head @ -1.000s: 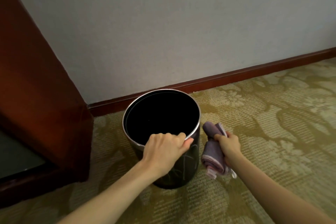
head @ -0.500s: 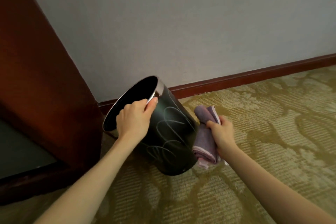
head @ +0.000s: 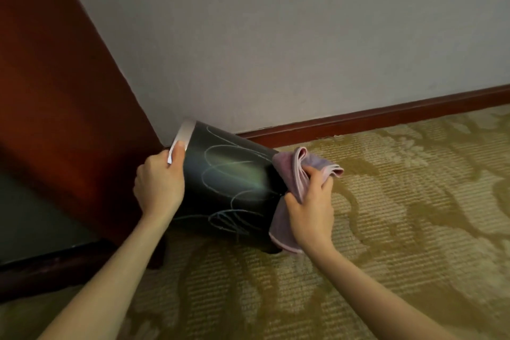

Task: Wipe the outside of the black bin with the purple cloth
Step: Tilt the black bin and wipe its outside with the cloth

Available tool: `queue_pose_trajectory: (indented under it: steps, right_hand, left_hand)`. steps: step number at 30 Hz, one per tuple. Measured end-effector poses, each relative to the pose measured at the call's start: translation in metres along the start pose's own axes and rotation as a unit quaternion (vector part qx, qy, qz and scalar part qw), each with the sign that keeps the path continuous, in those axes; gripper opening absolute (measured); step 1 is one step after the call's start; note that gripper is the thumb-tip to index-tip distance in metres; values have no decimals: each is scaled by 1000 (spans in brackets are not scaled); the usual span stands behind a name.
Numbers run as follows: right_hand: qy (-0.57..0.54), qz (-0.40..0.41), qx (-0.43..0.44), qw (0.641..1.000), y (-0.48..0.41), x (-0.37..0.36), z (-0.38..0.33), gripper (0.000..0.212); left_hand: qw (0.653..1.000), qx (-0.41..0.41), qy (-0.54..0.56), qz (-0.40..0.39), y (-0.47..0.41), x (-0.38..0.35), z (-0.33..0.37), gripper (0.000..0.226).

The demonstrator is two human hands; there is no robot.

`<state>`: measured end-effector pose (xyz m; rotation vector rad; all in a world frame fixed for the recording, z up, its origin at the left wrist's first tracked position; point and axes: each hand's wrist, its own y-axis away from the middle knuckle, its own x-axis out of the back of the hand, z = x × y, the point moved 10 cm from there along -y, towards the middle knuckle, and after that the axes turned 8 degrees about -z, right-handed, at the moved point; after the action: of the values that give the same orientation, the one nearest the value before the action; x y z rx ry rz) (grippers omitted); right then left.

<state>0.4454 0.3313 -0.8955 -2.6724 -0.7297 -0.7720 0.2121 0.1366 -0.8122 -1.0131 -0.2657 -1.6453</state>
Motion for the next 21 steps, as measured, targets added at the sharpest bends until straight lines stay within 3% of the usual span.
queue_pose_trajectory:
  steps: [5,10,14,21]
  right_hand:
    - [117,10,45,992,4,-19,-22,55]
    - [159,16,50,986,-26,-16,-33,31]
    - [193,-6,37,980,-69,-20,-38,31]
    - [176,-188,-89,962,-154,-45,6,41]
  left_hand:
    - [1000,-4,9,1,7,2,-8,60]
    - [1000,-24,-4,-6,1,-1,4,57]
    - [999,-43,-8,-17,-8,-4,8,58]
    - [992,-119,15,-41,9,-6,22,52]
